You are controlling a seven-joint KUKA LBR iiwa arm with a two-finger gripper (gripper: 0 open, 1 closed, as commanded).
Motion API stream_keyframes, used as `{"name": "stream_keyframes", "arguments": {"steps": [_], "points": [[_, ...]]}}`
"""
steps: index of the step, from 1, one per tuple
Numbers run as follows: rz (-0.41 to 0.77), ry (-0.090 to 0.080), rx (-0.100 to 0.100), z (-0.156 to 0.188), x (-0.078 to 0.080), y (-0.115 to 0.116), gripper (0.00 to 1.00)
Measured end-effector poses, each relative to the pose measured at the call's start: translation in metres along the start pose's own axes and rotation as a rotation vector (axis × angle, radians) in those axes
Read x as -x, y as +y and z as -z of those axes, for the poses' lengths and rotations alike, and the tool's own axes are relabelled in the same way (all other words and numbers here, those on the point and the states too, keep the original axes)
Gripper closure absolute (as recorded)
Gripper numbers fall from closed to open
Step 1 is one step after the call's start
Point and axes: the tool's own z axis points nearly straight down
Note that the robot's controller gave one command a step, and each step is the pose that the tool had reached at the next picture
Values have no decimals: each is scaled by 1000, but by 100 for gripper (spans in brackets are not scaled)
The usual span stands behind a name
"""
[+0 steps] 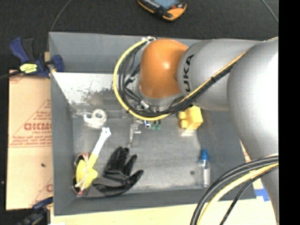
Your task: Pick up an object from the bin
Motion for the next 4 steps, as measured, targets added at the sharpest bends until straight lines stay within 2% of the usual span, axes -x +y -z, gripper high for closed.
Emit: {"name": "stream_keyframes", "arguments": {"steps": [1,2,3,4], "points": [[-3,-8,1,5,2,0,0],[470,2,1,-67,-65,16,0],[521,-14,-1,-13,-56,21,0],[908,5,1,-37,-91,-8,0]]}}
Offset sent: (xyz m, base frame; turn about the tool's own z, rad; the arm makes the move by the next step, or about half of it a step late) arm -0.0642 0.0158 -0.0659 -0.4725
